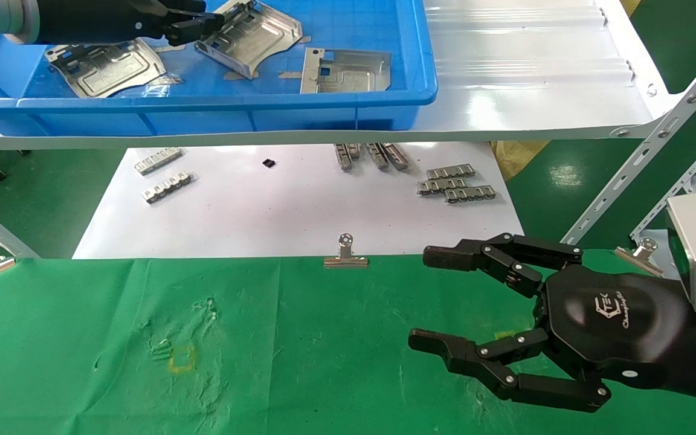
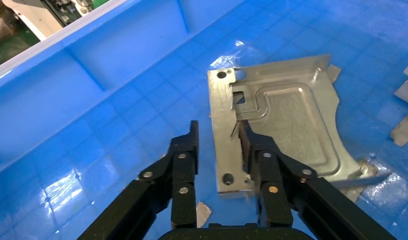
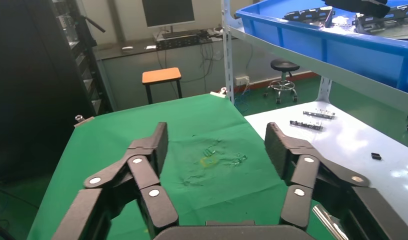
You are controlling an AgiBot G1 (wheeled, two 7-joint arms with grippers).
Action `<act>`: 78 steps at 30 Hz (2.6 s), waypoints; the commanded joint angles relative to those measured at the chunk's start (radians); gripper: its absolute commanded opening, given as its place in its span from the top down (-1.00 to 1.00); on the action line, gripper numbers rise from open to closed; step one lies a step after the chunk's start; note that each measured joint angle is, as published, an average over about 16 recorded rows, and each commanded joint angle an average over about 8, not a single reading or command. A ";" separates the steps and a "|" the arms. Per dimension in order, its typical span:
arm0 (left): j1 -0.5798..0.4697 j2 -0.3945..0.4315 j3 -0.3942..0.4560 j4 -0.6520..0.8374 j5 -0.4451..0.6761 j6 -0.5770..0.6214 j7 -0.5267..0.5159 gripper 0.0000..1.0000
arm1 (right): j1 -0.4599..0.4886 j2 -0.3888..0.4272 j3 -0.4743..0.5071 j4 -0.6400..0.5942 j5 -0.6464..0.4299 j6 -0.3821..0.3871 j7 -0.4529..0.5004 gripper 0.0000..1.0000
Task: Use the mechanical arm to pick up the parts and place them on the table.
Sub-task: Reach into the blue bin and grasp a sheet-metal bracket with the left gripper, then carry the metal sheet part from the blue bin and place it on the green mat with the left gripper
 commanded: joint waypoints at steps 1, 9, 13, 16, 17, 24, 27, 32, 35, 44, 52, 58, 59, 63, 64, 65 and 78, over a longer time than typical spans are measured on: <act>0.001 -0.004 -0.001 0.003 -0.001 0.003 0.002 1.00 | 0.000 0.000 0.000 0.000 0.000 0.000 0.000 -1.00; -0.006 -0.014 -0.010 0.004 -0.014 0.042 -0.008 1.00 | 0.000 0.000 0.000 0.000 0.000 0.000 0.000 -1.00; -0.009 -0.033 -0.034 -0.014 -0.050 0.073 0.013 1.00 | 0.000 0.000 0.000 0.000 0.000 0.000 0.000 -1.00; -0.010 -0.059 -0.061 -0.033 -0.088 0.126 0.043 1.00 | 0.000 0.000 0.000 0.000 0.000 0.000 0.000 -1.00; -0.010 -0.070 -0.071 -0.040 -0.104 0.153 0.055 1.00 | 0.000 0.000 0.000 0.000 0.000 0.000 0.000 -1.00; 0.017 -0.151 -0.131 -0.078 -0.198 0.405 0.136 1.00 | 0.000 0.000 0.000 0.000 0.000 0.000 0.000 -1.00; 0.030 -0.180 -0.139 -0.092 -0.214 0.510 0.166 1.00 | 0.000 0.000 0.000 0.000 0.000 0.000 0.000 -1.00; 0.053 -0.226 -0.121 -0.143 -0.214 0.609 0.202 1.00 | 0.000 0.000 0.000 0.000 0.000 0.000 0.000 -1.00; 0.084 -0.259 -0.098 -0.203 -0.224 0.623 0.214 1.00 | 0.000 0.000 0.000 0.000 0.000 0.000 0.000 -1.00; 0.290 -0.434 -0.014 -0.554 -0.461 0.624 0.191 1.00 | 0.000 0.000 0.000 0.000 0.000 0.000 0.000 -1.00; 0.404 -0.561 0.121 -0.738 -0.523 0.609 0.264 1.00 | 0.000 0.000 0.000 0.000 0.000 0.000 0.000 -1.00; 0.419 -0.570 0.224 -0.728 -0.460 0.607 0.426 1.00 | 0.000 0.000 0.000 0.000 0.000 0.000 0.000 -1.00; 0.419 -0.569 0.240 -0.719 -0.450 0.606 0.448 1.00 | 0.000 0.000 0.000 0.000 0.000 0.000 0.000 -1.00; 0.412 -0.565 0.294 -0.671 -0.411 0.600 0.521 1.00 | 0.000 0.000 0.000 0.000 0.000 0.000 0.000 -1.00; 0.410 -0.564 0.305 -0.657 -0.401 0.598 0.537 1.00 | 0.000 0.000 0.000 0.000 0.000 0.000 0.000 -1.00; 0.409 -0.562 0.314 -0.642 -0.394 0.596 0.551 1.00 | 0.000 0.000 0.000 0.000 0.000 0.000 0.000 -1.00; 0.448 -0.527 0.380 -0.481 -0.324 0.531 0.699 -0.39 | 0.000 0.000 0.000 0.000 0.000 0.000 0.000 -1.00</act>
